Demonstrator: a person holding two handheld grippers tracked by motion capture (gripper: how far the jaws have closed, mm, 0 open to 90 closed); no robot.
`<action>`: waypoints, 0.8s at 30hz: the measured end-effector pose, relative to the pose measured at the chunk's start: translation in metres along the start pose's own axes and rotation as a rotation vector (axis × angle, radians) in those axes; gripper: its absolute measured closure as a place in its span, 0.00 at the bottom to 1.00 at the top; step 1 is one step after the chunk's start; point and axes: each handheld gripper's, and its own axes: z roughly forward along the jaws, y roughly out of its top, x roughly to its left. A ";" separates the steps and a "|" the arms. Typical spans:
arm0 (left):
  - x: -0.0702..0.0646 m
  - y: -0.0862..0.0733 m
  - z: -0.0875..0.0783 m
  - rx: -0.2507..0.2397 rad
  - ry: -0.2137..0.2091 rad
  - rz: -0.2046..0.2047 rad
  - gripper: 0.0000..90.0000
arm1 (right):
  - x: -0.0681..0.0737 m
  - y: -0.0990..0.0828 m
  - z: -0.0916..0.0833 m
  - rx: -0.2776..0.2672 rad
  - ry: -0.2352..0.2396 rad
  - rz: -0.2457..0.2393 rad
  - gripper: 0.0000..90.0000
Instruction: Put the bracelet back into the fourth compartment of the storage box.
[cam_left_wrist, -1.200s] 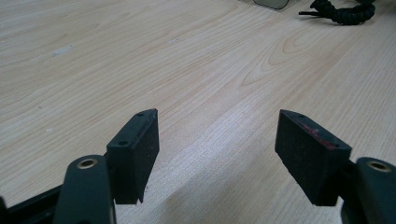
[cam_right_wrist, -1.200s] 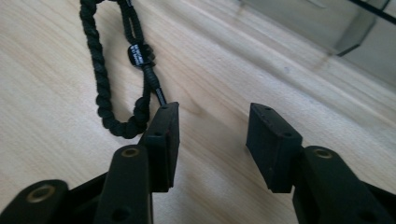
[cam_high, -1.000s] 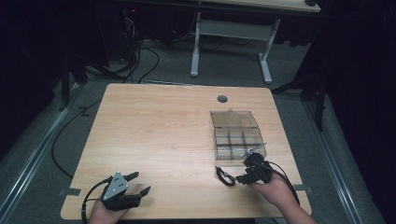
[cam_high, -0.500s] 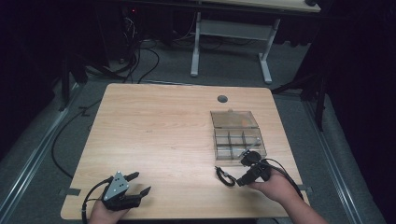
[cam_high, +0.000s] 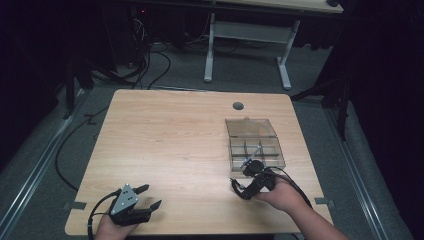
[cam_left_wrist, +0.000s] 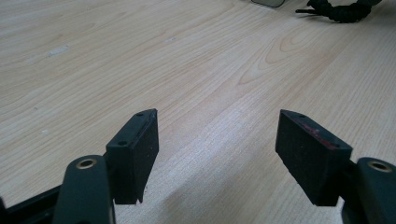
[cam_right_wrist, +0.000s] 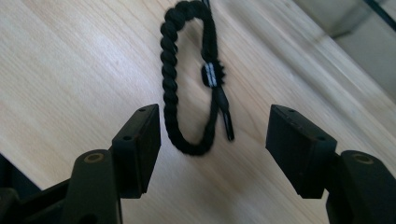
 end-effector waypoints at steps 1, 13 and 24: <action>0.000 0.000 0.000 0.000 -0.002 0.002 0.34 | 0.001 0.002 0.002 0.007 0.002 0.005 0.40; 0.000 0.000 0.000 0.001 -0.002 -0.001 0.34 | 0.011 0.020 0.018 0.015 -0.049 -0.109 0.46; 0.000 0.000 0.000 0.001 -0.001 -0.001 0.34 | 0.017 0.024 0.020 0.009 -0.077 -0.166 0.68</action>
